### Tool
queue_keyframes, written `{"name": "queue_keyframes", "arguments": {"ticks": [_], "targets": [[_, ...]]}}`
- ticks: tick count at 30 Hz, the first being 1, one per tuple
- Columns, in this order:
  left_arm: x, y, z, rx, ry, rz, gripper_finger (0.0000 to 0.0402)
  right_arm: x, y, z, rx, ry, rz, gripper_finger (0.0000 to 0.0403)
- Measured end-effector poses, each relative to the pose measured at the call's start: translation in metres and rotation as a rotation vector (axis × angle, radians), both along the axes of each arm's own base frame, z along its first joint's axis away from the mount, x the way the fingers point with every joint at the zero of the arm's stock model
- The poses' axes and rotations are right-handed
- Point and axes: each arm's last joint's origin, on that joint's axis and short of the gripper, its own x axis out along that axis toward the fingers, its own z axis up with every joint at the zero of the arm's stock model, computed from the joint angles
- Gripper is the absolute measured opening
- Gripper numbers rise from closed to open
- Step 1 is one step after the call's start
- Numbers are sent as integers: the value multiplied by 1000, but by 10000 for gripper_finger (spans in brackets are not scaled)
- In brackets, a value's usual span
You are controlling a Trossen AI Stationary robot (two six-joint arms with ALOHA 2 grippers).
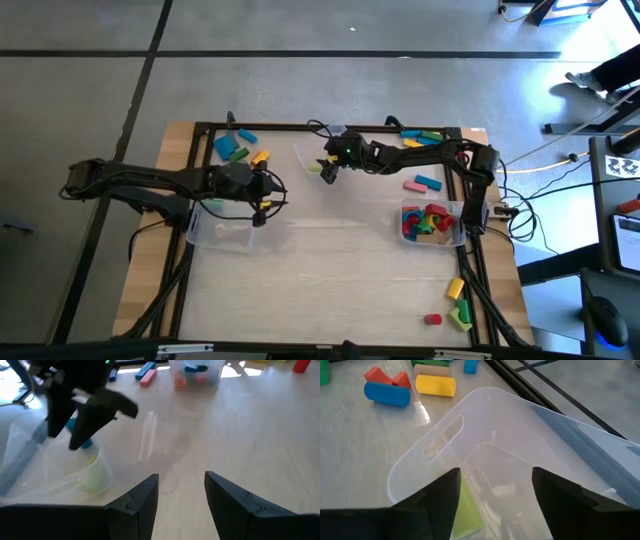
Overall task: Sort blocks by size
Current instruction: Put the orange arch block into the bottom right transparent bin
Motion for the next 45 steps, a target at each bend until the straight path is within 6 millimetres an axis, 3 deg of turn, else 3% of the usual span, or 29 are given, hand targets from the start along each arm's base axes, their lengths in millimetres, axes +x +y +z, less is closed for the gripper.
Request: {"name": "queue_keyframes", "arguments": {"ticks": [8,18,26,31,36,45], "targets": [[-17,6,3,19,54,145,155,0,0,0,0,-1,0,248],[-39,32,-13,-84,244,472,155,0,1,2,-1,-3,2,248],[-53,47,-20,-179,298,688,155,-10,15,40,-21,-35,29,248],[-56,51,-25,-220,344,753,155,-20,42,67,-17,-22,90,248],[-55,54,-33,-246,396,792,155,-31,78,77,18,80,169,248],[-57,69,-47,-331,455,938,155,-48,137,54,74,186,189,248]]}}
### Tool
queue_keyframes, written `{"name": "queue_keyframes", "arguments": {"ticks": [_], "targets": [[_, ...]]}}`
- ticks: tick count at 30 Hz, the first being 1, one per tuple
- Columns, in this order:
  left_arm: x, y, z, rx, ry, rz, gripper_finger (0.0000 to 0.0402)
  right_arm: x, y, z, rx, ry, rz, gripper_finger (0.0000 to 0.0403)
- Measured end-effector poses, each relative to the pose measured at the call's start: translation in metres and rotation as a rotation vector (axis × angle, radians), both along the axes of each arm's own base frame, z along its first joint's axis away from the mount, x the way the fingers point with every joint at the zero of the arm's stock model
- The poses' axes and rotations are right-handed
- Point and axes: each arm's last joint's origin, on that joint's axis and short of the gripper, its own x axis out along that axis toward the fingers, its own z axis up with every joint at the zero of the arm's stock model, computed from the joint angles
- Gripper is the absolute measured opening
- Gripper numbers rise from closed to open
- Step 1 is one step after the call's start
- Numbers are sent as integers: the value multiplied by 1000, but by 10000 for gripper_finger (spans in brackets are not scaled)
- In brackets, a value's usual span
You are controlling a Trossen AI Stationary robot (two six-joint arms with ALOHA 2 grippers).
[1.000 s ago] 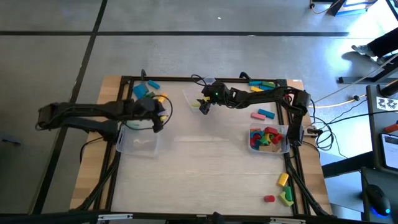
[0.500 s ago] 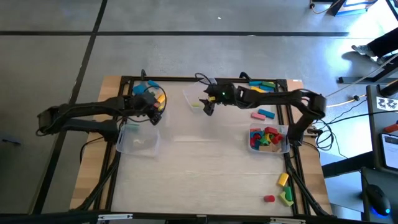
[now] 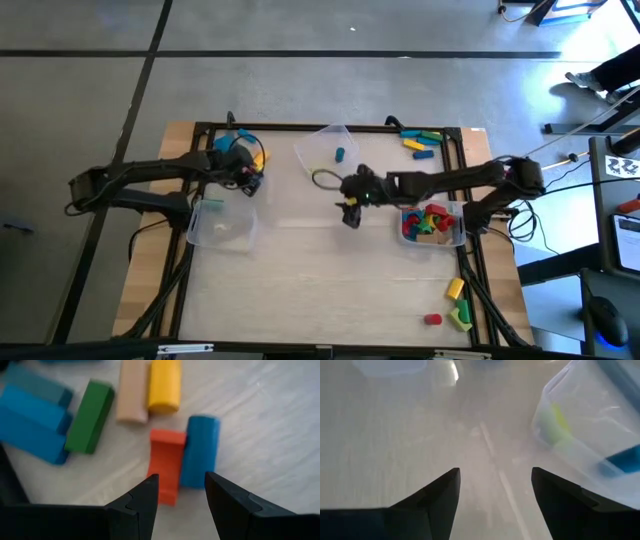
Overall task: Sort blocks by size
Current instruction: Put the orange arch block into the bottom right transparent bin
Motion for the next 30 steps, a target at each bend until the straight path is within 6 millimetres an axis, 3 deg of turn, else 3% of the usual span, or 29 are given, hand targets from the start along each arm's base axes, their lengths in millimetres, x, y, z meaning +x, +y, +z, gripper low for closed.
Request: {"name": "queue_keyframes", "arguments": {"ticks": [9,15,20,30], "targets": [[-6,13,-2,-13,11,55,155,-4,26,-7,-42,10,-9,248],[-13,15,-6,-28,15,154,155,-4,27,-7,-39,7,-19,248],[-19,11,-23,-46,18,187,155,-4,27,-7,-35,6,-23,248],[-22,10,-37,-17,-16,171,155,-2,27,-5,-55,-18,-29,248]]}}
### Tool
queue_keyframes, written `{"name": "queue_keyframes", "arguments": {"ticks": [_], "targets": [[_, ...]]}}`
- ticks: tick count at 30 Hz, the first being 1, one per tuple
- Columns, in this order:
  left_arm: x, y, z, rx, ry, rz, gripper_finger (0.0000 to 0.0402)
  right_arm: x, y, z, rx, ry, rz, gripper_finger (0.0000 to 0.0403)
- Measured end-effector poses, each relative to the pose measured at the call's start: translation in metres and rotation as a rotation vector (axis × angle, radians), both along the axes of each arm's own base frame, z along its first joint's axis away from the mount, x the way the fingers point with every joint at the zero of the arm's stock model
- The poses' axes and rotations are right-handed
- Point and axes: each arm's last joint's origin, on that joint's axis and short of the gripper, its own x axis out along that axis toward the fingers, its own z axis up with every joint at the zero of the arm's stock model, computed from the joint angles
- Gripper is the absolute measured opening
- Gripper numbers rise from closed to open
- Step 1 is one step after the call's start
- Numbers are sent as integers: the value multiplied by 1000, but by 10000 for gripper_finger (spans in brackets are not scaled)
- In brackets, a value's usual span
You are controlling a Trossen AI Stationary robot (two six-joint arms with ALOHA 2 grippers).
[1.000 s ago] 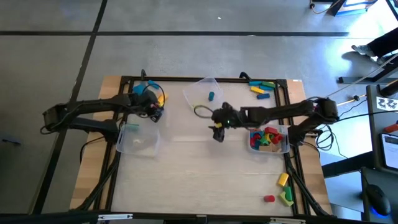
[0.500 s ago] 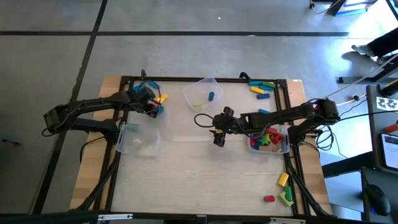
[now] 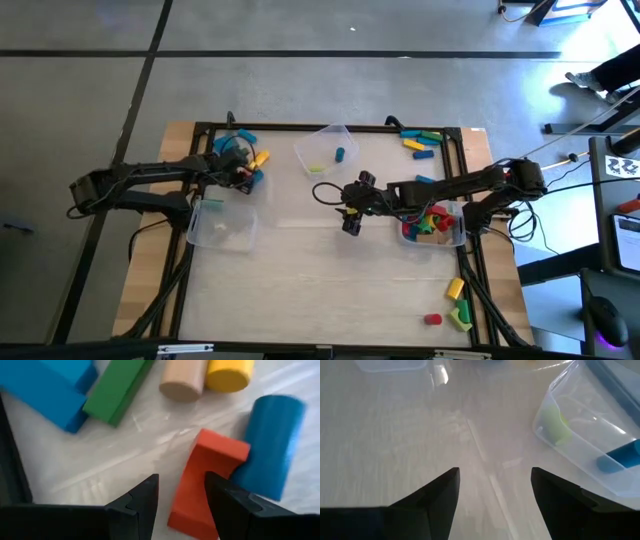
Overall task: Sort blocks by size
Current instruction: Put the orange arch block into the bottom right transparent bin
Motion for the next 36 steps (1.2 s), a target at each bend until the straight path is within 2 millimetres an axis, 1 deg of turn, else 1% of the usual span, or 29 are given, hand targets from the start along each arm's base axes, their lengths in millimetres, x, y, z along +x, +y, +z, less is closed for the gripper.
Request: {"name": "queue_keyframes", "arguments": {"ticks": [10,16,25,29,36], "targets": [[1,7,-3,12,52,-105,155,0,0,0,-1,-5,-2,248],[8,11,-7,-23,5,-158,155,1,0,1,-18,-15,1,248],[11,12,-8,-4,26,-286,155,1,0,1,-27,-4,10,248],[10,14,-8,-2,9,-265,155,1,0,1,-29,-2,12,248],[11,16,-9,8,20,-295,155,-1,0,-1,-25,22,6,248]]}}
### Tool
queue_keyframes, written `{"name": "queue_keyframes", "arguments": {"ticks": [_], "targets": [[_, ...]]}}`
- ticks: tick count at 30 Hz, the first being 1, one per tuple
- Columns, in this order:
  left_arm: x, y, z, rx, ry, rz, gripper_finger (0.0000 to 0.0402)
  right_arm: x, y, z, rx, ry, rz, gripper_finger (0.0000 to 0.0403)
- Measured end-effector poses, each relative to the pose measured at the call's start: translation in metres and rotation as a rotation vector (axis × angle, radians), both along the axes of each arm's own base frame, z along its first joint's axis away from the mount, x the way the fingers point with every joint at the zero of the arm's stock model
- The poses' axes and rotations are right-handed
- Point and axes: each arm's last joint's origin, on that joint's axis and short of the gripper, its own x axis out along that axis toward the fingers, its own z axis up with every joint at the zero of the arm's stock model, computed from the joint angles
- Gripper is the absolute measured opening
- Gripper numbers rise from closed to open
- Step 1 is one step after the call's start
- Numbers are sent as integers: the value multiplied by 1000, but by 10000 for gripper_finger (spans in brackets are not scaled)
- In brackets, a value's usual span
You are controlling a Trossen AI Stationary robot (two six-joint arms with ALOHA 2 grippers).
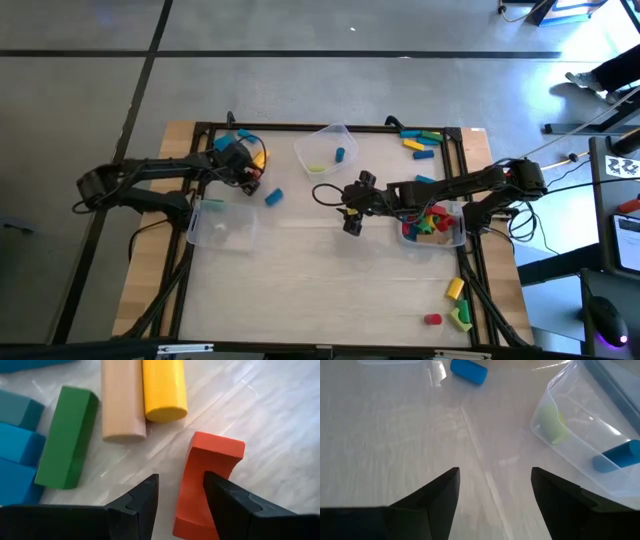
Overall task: Sort blocks by size
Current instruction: Put the orange arch block into the bottom right transparent bin
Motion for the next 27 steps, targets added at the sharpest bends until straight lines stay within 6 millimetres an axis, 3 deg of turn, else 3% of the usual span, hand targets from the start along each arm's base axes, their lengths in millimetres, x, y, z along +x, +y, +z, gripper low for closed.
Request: {"name": "queue_keyframes", "arguments": {"ticks": [7,20,27], "targets": [[5,2,-4,-15,-10,-72,155,-1,0,-1,4,14,0,248],[4,3,-4,-48,-36,-51,155,-1,0,-2,24,15,-3,248],[7,6,9,-55,-16,-69,155,-1,0,-1,24,14,-3,248]]}}
